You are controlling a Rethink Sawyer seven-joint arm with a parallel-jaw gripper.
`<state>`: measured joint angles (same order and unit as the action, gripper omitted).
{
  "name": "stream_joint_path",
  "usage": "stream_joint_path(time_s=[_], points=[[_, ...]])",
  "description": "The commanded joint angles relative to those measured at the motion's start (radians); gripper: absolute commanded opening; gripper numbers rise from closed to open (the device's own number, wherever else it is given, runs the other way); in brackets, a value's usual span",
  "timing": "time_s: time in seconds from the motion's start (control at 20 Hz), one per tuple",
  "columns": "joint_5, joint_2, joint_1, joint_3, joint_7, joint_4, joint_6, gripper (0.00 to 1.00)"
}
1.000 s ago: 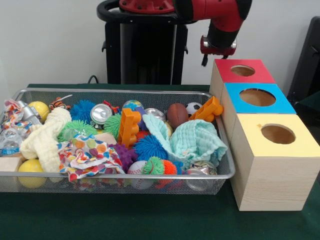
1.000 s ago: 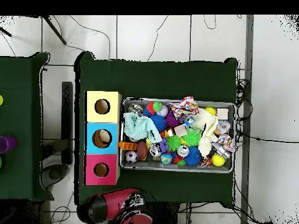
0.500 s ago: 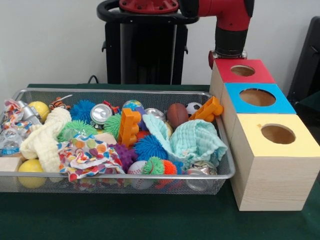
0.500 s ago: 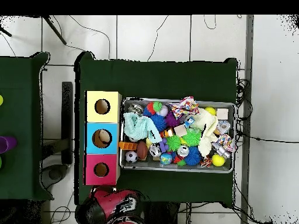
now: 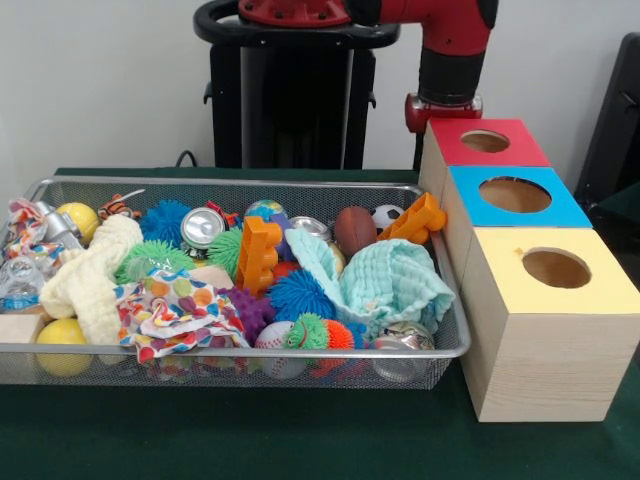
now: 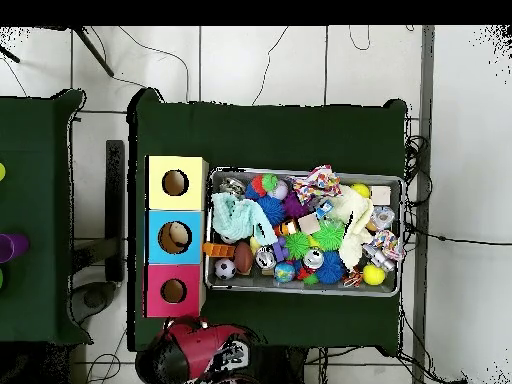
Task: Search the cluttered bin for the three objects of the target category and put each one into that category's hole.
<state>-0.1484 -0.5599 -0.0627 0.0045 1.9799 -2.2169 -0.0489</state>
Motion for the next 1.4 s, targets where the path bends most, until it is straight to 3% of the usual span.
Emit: stream_joint_path(time_s=[0.05, 0.6, 0.85, 1.05, 1.15, 1.3, 1.4], points=[[0.109, -0.142, 0.076, 0.087, 0.152, -0.011, 0.264, 1.0], [0.193, -0.422, 0.047, 0.071, 0.148, -0.073, 0.605, 1.0], [0.242, -0.499, 0.028, 0.068, 0.152, -0.099, 0.667, 1.0], [0.255, -0.554, 0.001, 0.044, 0.158, -0.067, 0.777, 1.0], [0.229, -0.545, -0.002, 0.039, 0.125, -0.051, 0.761, 1.0], [0.138, -0.52, 0.012, 0.062, 0.028, -0.036, 0.563, 1.0], [0.12, -0.5, 0.017, 0.061, 0.026, -0.03, 0.529, 1.0]])
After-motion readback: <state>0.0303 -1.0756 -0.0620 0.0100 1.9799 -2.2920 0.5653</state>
